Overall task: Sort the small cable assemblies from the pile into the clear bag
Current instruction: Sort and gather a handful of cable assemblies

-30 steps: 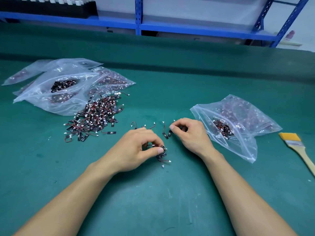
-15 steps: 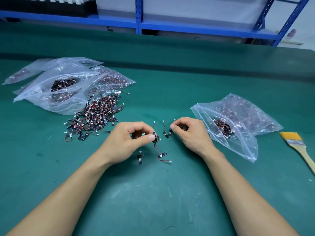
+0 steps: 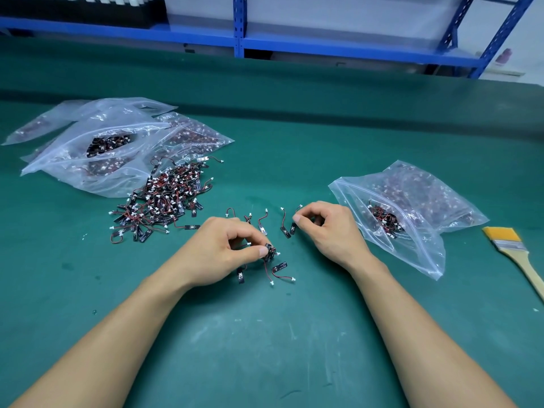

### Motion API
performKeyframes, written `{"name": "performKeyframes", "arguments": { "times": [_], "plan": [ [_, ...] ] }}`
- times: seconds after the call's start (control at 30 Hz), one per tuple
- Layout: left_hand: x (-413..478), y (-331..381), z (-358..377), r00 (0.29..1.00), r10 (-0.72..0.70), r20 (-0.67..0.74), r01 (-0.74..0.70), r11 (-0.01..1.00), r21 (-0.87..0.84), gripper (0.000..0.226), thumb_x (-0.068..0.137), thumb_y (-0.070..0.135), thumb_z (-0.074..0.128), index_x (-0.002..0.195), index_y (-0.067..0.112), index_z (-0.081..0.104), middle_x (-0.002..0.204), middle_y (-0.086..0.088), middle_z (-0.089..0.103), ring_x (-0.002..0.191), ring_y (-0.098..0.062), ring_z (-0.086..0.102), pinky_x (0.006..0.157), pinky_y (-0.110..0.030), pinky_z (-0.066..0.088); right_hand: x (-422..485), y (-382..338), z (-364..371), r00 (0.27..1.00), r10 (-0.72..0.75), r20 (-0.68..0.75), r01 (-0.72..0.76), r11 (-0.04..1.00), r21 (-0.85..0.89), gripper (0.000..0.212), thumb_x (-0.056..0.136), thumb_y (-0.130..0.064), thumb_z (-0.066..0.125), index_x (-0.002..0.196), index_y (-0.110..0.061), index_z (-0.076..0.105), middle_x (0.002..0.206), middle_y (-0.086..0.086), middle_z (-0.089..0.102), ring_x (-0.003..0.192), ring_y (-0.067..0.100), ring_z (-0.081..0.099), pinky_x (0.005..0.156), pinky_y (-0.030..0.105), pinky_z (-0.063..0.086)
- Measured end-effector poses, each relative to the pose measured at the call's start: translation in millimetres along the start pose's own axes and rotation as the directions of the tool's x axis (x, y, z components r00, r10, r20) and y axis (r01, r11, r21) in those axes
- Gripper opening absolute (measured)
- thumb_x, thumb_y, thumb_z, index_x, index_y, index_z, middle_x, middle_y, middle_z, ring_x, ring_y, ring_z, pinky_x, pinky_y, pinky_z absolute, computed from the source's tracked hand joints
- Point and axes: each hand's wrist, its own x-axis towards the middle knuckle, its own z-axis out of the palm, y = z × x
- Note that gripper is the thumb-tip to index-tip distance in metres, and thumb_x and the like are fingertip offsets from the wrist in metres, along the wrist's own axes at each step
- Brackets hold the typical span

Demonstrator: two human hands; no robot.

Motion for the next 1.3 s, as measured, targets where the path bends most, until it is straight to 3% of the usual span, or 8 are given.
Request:
{"name": "performKeyframes", "arguments": {
  "times": [0.07, 0.13, 0.3, 0.83, 1.03, 1.1, 1.2, 1.3],
  "plan": [
    [-0.1, 0.2, -0.2, 1.0, 0.013, -0.005, -0.013, 1.0, 0.002, 0.009, 0.085, 0.015, 0.078, 0.087, 0.025, 0.08, 0.079, 0.025, 0.069, 0.067, -0.004, 0.058, 0.064, -0.017, 0.041, 0.2, 0.3, 0.0, 1.0, 0.0, 0.001, 0.0, 1.0, -0.001, 0.013, 0.089, -0.025, 0.07, 0.077, -0.028, 0.072, 0.075, -0.033, 0.063, 0.062, 0.003, 0.051, 0.06, 0.011, 0.037],
    [0.1, 0.2, -0.9, 1.0, 0.017, -0.011, -0.017, 1.0, -0.009, 0.01, 0.085, 0.014, 0.078, 0.087, 0.023, 0.08, 0.079, 0.026, 0.068, 0.066, 0.001, 0.057, 0.064, -0.012, 0.038, 0.3, 0.6, -0.1, 1.0, -0.001, 0.004, 0.001, 1.0, -0.003, 0.013, 0.09, -0.025, 0.07, 0.077, -0.028, 0.073, 0.074, -0.034, 0.062, 0.062, 0.003, 0.051, 0.06, 0.01, 0.037],
    [0.5, 1.7, -1.8, 0.999, -0.02, -0.045, 0.017, 0.998, -0.059, 0.013, 0.084, 0.016, 0.079, 0.085, 0.029, 0.08, 0.079, 0.019, 0.071, 0.066, -0.033, 0.052, 0.063, -0.035, 0.044, 0.0, -0.8, -0.9, 1.0, 0.0, 0.008, 0.0, 1.0, -0.004, 0.014, 0.09, -0.025, 0.07, 0.077, -0.029, 0.072, 0.073, -0.034, 0.062, 0.063, 0.003, 0.051, 0.06, 0.011, 0.037],
    [2.6, 3.1, -4.9, 0.992, -0.029, -0.124, -0.001, 0.971, -0.238, 0.013, 0.084, 0.009, 0.076, 0.083, 0.021, 0.079, 0.073, 0.009, 0.073, 0.061, 0.001, 0.051, 0.062, -0.011, 0.039, -1.7, -7.3, -4.2, 1.0, 0.007, -0.017, -0.005, 0.995, 0.103, 0.018, 0.09, -0.025, 0.072, 0.074, -0.034, 0.069, 0.069, -0.025, 0.062, 0.059, 0.006, 0.045, 0.061, 0.017, 0.037],
    [3.8, 3.2, -0.5, 0.994, -0.014, -0.113, -0.015, 0.968, -0.249, 0.007, 0.085, 0.014, 0.076, 0.087, 0.02, 0.079, 0.076, -0.001, 0.074, 0.063, -0.007, 0.052, 0.062, -0.018, 0.041, -11.8, -33.6, -9.0, 0.968, -0.19, 0.164, 0.124, 0.93, 0.346, 0.015, 0.085, -0.041, 0.074, 0.085, -0.027, 0.077, 0.081, -0.004, 0.069, 0.068, 0.03, 0.051, 0.064, 0.035, 0.041],
    [3.5, 4.0, 2.3, 0.995, 0.003, -0.1, -0.027, 0.971, -0.238, 0.003, 0.084, 0.022, 0.077, 0.086, 0.022, 0.079, 0.074, -0.009, 0.07, 0.062, -0.01, 0.045, 0.059, -0.024, 0.035, -14.9, -39.3, -8.3, 0.948, -0.251, 0.197, 0.173, 0.924, 0.342, 0.017, 0.082, -0.044, 0.077, 0.085, -0.027, 0.078, 0.08, -0.006, 0.069, 0.067, 0.025, 0.051, 0.064, 0.034, 0.041],
    [3.7, 4.5, 5.8, 0.994, 0.004, -0.105, -0.031, 0.967, -0.253, 0.008, 0.082, 0.028, 0.073, 0.088, 0.026, 0.078, 0.077, -0.021, 0.066, 0.062, -0.021, 0.04, 0.059, -0.029, 0.031, -14.2, -38.2, -10.0, 0.952, -0.24, 0.191, 0.169, 0.93, 0.325, 0.006, 0.083, -0.029, 0.082, 0.08, -0.025, 0.078, 0.076, -0.008, 0.07, 0.063, 0.013, 0.052, 0.061, 0.026, 0.04],
    [4.7, 4.8, 7.8, 0.994, 0.004, -0.114, -0.032, 0.968, -0.249, 0.008, 0.082, 0.031, 0.072, 0.088, 0.031, 0.078, 0.077, -0.019, 0.067, 0.061, -0.028, 0.042, 0.06, -0.03, 0.031, -14.7, -36.2, -12.4, 0.957, -0.205, 0.207, 0.134, 0.941, 0.311, 0.006, 0.079, -0.025, 0.085, 0.079, -0.024, 0.079, 0.073, -0.005, 0.072, 0.06, 0.019, 0.052, 0.059, 0.027, 0.04]
  ]
}}
